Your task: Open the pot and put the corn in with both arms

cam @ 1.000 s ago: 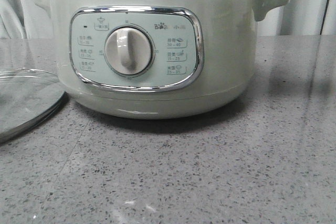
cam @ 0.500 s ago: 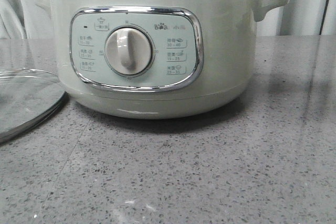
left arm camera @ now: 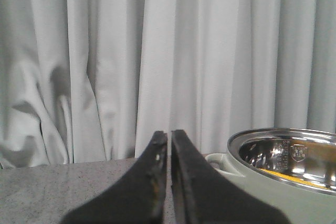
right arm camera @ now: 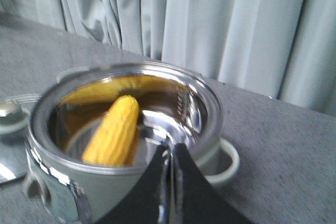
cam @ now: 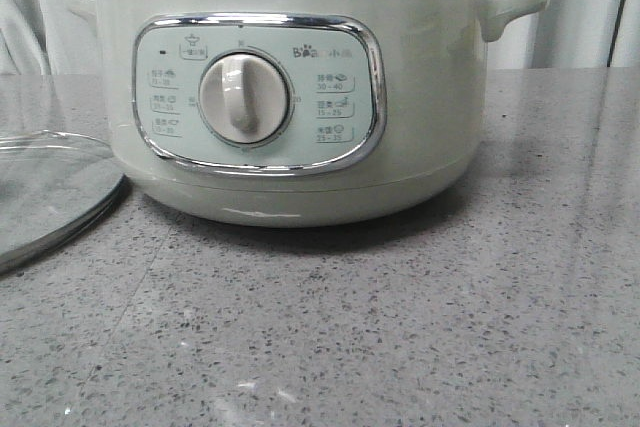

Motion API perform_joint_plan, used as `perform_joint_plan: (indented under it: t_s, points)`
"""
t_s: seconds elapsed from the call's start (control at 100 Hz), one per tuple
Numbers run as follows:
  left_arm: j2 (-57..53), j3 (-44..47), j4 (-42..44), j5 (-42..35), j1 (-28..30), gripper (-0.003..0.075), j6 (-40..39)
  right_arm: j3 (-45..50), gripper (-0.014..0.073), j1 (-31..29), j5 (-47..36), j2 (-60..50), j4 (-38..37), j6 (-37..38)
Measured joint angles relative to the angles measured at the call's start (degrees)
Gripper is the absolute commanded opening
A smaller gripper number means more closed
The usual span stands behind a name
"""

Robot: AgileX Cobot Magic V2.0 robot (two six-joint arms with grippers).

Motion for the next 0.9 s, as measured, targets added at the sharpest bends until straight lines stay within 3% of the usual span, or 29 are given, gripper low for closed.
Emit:
perform_joint_plan:
  t_s: [0.21,0.42,0.9]
  points:
    - [-5.8,0.0,0.0,8.1,0.0,-0.002,0.0,10.4,-0.006,0.0,-5.2,-7.0,-2.8,0.0]
    - [-5.8,1.5,-0.4,10.7,0.0,-0.002,0.0,17.4,-0.0064,0.0,-9.3,-10.9,-3.3,0.0]
    - [-5.8,1.5,-1.1,10.7,0.0,-0.002,0.0,18.9,-0.0064,0.0,-9.8,-11.1,-3.4,0.0]
